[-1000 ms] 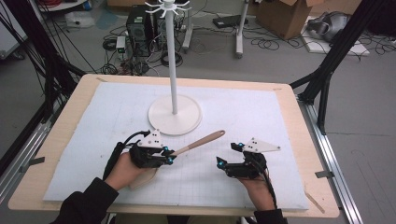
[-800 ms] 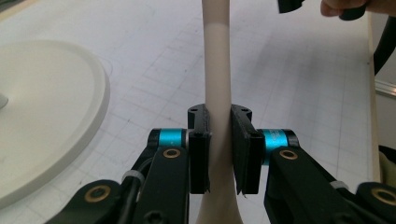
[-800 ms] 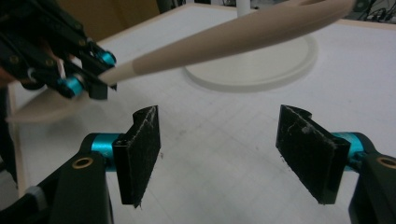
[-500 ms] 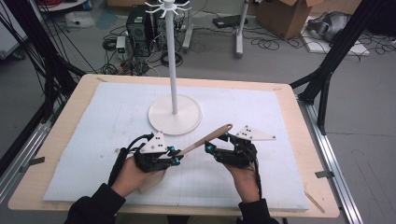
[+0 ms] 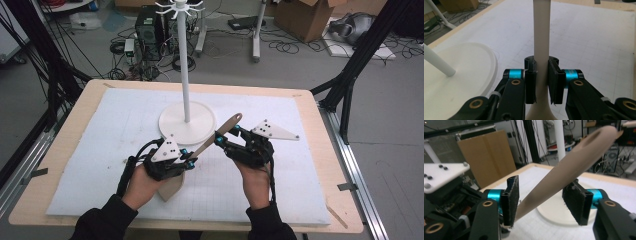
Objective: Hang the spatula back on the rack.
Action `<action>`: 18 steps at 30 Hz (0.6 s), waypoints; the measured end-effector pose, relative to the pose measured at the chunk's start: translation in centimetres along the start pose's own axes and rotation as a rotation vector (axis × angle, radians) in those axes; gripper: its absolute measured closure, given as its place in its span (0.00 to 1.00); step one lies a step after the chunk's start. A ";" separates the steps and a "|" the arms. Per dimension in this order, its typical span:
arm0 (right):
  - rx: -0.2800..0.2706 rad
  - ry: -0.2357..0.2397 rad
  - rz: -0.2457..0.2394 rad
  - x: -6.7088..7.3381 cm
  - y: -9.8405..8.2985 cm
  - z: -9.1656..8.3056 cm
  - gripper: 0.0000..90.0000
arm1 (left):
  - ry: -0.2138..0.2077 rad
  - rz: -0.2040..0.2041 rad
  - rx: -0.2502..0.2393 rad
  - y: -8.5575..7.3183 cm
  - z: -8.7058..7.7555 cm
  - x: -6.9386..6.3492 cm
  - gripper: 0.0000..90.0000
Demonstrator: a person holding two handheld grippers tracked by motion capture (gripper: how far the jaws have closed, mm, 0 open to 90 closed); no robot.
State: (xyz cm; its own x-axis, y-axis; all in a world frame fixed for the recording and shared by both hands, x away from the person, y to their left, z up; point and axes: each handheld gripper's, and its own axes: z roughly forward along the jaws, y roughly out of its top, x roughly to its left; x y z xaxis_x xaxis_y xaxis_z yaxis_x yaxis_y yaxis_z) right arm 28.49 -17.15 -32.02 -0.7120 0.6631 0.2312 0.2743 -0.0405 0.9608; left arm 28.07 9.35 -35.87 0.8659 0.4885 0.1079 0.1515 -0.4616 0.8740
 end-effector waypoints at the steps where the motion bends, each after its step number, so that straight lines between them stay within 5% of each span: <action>1: -0.004 -0.003 -0.010 0.1 0.2 0.0 0.60 | 0.002 -0.001 -0.008 0.1 0.0 0.0 0.87; 10: -0.024 0.021 -0.079 1.6 2.8 0.1 0.72 | 0.008 0.010 -0.059 0.5 -0.2 -0.3 0.86; 15: -0.019 0.087 -0.105 2.6 4.0 0.2 0.77 | -0.025 0.004 -0.114 0.5 -0.7 0.0 0.86; 18: -0.013 0.177 -0.123 3.4 4.9 0.4 0.81 | -0.064 0.001 -0.145 0.5 -1.0 0.1 0.86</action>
State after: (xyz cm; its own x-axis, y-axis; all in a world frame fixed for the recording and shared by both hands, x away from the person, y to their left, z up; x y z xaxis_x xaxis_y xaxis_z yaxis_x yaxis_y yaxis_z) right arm 27.67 -14.82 -26.54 -0.8424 0.5219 0.1343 0.1709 0.0223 0.9850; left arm 27.75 9.93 -34.97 0.8954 0.4375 0.0821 0.0843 -0.3477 0.9338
